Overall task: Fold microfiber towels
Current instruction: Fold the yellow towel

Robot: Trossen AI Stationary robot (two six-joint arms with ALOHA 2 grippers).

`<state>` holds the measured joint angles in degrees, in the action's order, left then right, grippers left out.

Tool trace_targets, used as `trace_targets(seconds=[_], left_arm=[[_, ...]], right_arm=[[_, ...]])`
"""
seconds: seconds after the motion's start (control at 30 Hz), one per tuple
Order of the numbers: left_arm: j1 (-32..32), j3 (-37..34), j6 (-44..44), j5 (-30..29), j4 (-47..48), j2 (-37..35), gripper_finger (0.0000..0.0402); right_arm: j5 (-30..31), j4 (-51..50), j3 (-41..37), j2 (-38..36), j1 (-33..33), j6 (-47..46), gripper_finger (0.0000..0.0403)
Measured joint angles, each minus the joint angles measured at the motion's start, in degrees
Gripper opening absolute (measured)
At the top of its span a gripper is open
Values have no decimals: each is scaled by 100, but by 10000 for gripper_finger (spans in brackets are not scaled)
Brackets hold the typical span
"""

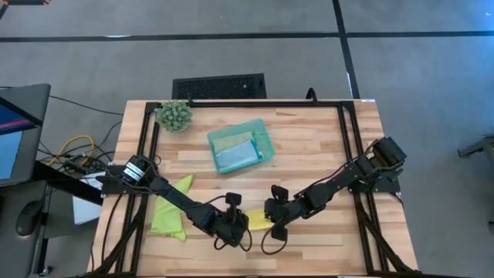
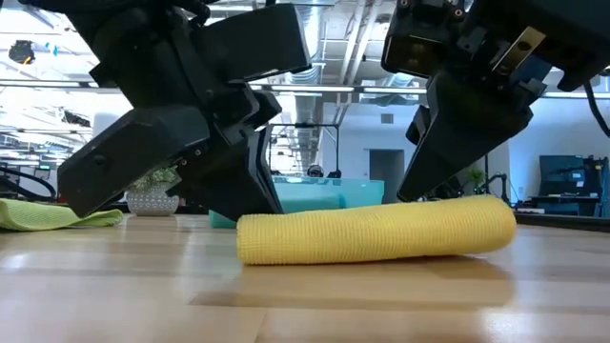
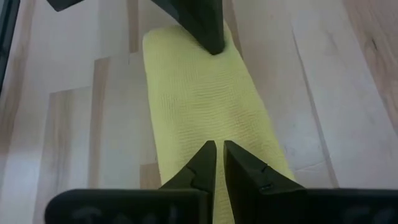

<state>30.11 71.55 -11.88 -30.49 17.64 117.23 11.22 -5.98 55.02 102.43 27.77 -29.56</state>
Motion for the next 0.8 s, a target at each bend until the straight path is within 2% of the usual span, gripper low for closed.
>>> trace_targets(seconds=[0.17,0.43,0.53,0.63,0.8], left_arm=[[0,-11,71,30,-157,0,0],[0,-11,87,36,-174,0,0],[0,-11,85,36,-174,0,0],[0,-11,85,37,-174,0,0],[0,-11,83,36,-179,0,0]], right_arm=[[-2,3,0,0,53,-39,62],[70,2,-4,0,149,-39,126],[76,5,-122,0,145,-35,138],[74,13,-291,4,138,-24,129],[-1,29,-369,7,136,0,75]])
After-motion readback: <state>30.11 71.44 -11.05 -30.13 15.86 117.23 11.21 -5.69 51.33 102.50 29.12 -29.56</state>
